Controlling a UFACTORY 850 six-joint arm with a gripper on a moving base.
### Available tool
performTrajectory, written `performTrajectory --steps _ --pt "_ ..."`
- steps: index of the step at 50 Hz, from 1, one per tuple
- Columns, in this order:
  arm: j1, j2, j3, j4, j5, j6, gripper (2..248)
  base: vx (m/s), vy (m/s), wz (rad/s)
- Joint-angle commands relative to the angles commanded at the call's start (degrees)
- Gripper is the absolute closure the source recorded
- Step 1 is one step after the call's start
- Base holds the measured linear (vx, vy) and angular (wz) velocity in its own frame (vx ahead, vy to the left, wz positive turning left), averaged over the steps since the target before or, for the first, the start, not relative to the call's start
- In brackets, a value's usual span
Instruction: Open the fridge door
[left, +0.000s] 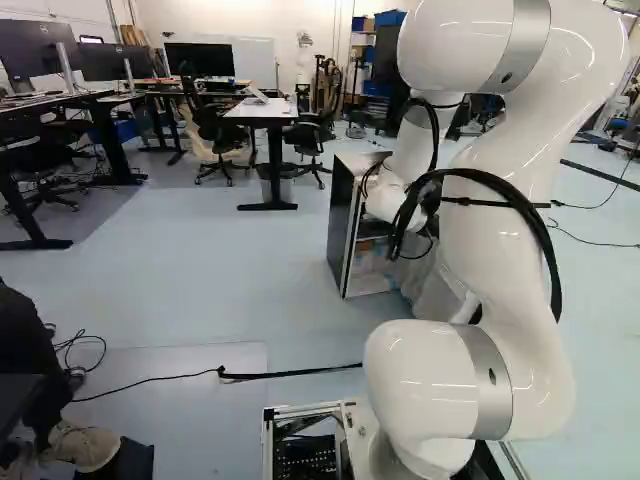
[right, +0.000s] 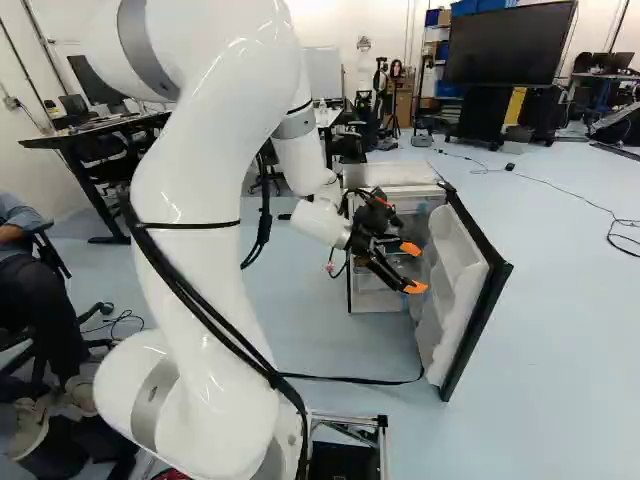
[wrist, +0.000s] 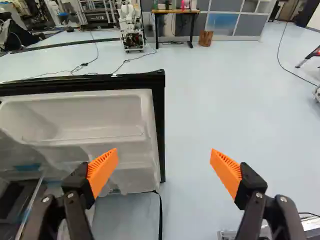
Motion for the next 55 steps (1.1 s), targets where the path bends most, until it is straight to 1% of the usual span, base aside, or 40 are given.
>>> performTrajectory --steps 16,28,42,55 --pt "0.3 0.34 0.45 -0.45 -0.04 0.06 3 0.0 0.0 0.0" --pt "0.45 0.89 0.92 -1.64 -0.22 0.28 3 0.0 0.0 0.0" --pt "0.78 2.07 1.96 -4.25 -0.6 0.78 3 0.0 0.0 0.0" --pt "1.22 3.67 3.36 -7.77 -1.11 1.45 3 0.0 0.0 0.0"
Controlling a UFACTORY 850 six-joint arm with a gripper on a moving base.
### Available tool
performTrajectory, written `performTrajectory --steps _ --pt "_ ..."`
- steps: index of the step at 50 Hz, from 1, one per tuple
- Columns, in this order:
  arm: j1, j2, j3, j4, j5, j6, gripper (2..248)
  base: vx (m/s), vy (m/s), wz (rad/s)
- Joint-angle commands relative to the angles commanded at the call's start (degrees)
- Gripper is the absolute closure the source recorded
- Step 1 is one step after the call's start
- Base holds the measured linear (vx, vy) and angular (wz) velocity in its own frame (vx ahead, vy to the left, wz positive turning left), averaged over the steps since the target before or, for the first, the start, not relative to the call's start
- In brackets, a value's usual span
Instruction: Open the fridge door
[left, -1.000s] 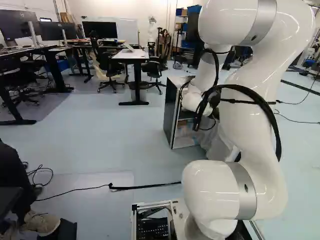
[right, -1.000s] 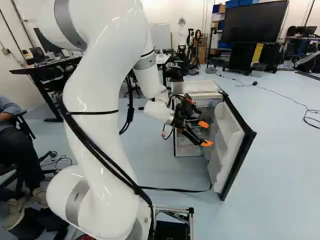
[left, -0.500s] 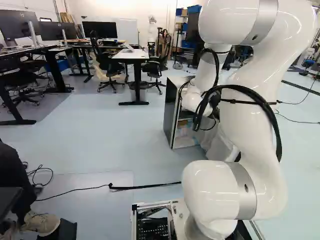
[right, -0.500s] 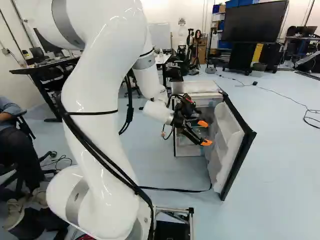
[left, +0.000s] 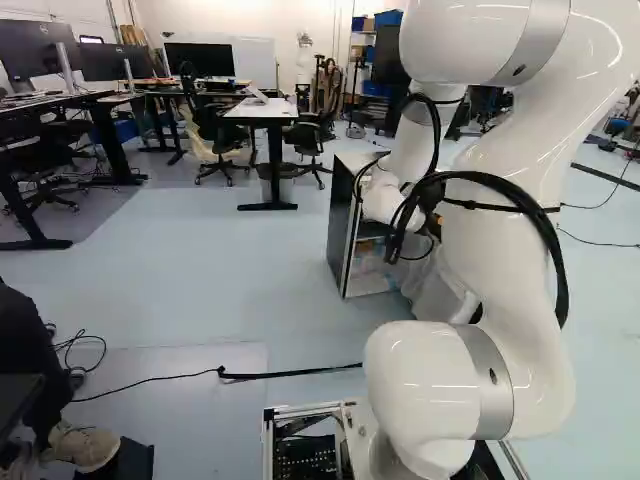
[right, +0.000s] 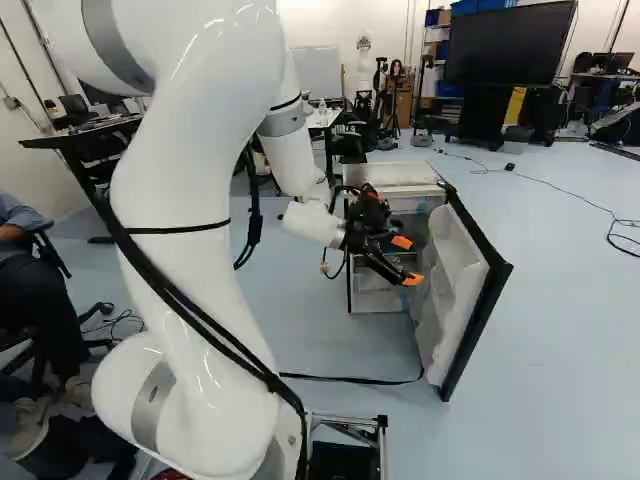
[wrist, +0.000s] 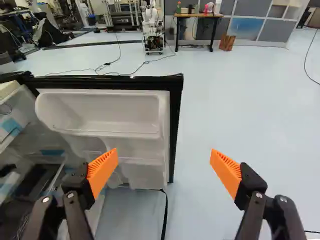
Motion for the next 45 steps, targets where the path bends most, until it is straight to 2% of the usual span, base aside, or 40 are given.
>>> performTrajectory --steps 23,45 --pt "1.11 4.03 3.53 -8.88 -1.3 1.69 3 0.0 0.0 0.0" --pt "2.59 9.38 8.22 -20.65 -3.02 3.93 3 0.0 0.0 0.0"
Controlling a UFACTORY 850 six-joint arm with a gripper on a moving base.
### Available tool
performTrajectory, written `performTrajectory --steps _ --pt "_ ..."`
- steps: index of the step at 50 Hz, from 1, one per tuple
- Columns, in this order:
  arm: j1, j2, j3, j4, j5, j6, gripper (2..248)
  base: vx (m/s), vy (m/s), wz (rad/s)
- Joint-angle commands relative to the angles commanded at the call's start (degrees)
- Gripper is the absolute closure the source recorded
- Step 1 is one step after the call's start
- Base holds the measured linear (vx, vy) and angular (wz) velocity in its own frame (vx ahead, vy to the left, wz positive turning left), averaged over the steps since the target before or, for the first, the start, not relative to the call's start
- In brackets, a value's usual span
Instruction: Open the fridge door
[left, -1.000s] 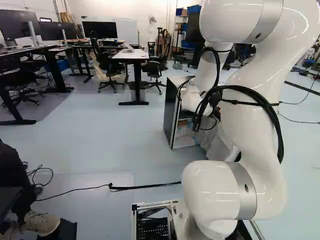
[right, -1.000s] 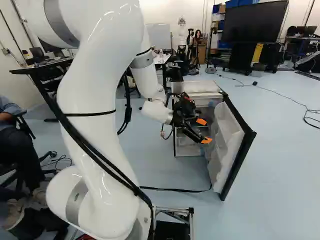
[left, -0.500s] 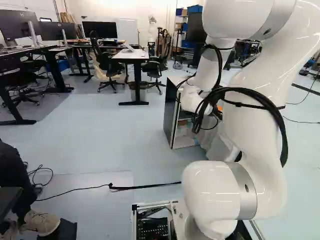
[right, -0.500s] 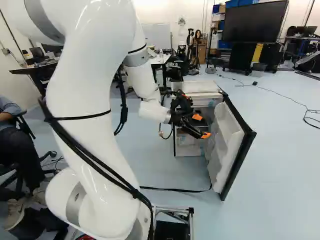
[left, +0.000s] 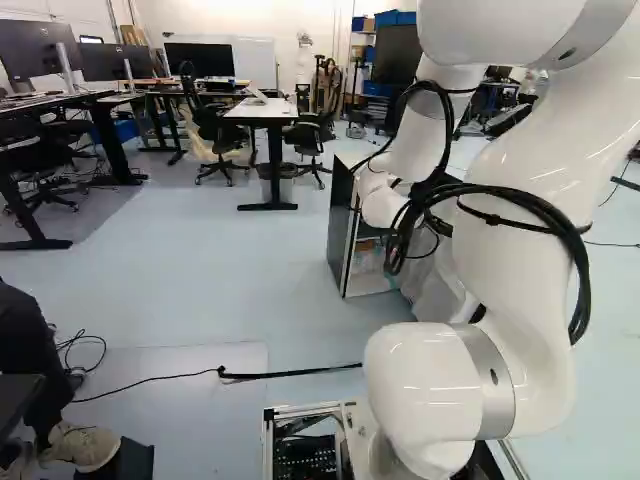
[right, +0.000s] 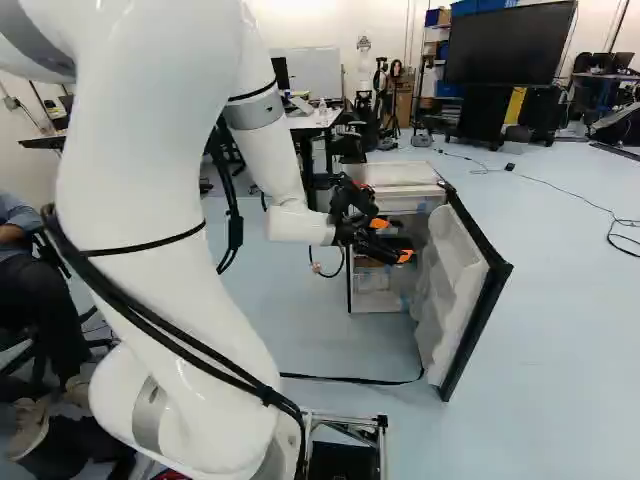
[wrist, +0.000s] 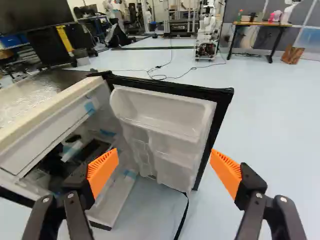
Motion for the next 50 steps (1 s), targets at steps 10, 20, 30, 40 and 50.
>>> performTrajectory --steps 10,20,30,40,50 --pt "0.79 2.88 2.52 -6.34 -0.92 1.21 3 0.0 0.0 0.0" --pt "1.67 6.05 5.3 -13.31 -1.94 2.54 3 0.0 0.0 0.0" --pt "2.59 9.38 8.23 -20.66 -3.02 3.94 3 0.0 0.0 0.0" --pt "3.46 12.53 10.99 -27.59 -4.03 5.26 3 0.0 0.0 0.0" --pt "4.23 15.32 13.43 -33.73 -4.92 6.43 3 0.0 0.0 0.0"
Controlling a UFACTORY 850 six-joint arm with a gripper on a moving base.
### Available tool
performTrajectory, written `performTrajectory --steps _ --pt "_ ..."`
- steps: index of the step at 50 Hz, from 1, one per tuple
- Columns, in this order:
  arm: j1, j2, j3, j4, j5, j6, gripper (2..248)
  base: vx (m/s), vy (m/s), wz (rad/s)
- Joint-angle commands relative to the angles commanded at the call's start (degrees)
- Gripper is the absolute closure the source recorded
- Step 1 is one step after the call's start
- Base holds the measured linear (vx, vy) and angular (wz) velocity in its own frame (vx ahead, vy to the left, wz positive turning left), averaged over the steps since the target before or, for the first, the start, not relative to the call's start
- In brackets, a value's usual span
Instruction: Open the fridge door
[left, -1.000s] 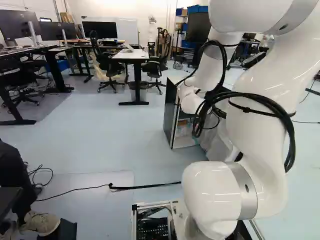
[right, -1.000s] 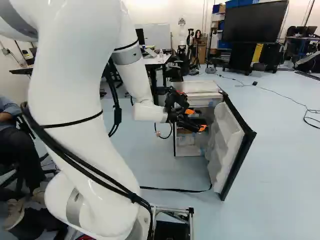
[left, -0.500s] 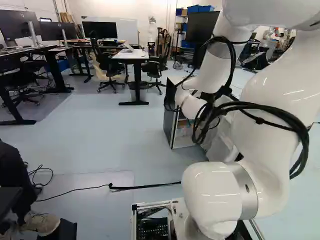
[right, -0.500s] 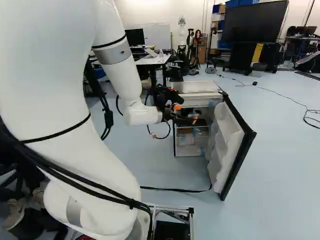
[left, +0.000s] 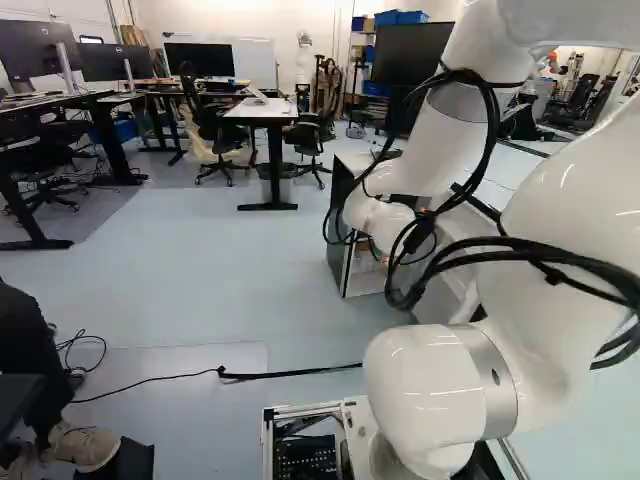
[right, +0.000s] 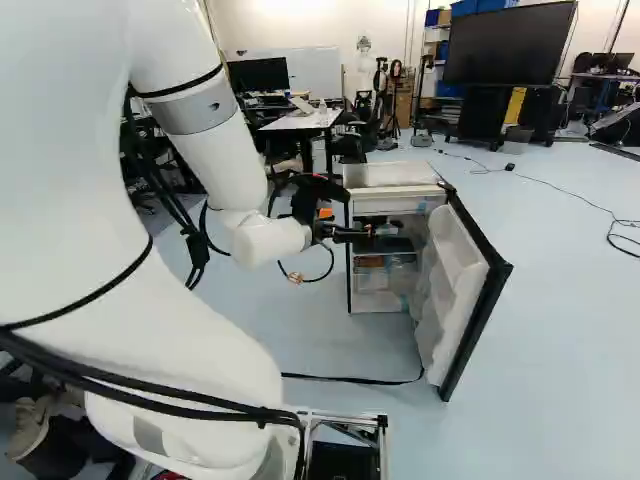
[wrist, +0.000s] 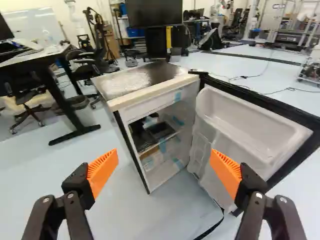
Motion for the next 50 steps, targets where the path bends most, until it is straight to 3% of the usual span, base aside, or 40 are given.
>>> performTrajectory --steps 25,50 --pt "1.59 5.74 5.03 -12.64 -1.85 2.41 3 0.0 0.0 0.0" --pt "2.66 9.62 8.43 -21.17 -3.09 4.03 3 0.0 0.0 0.0"
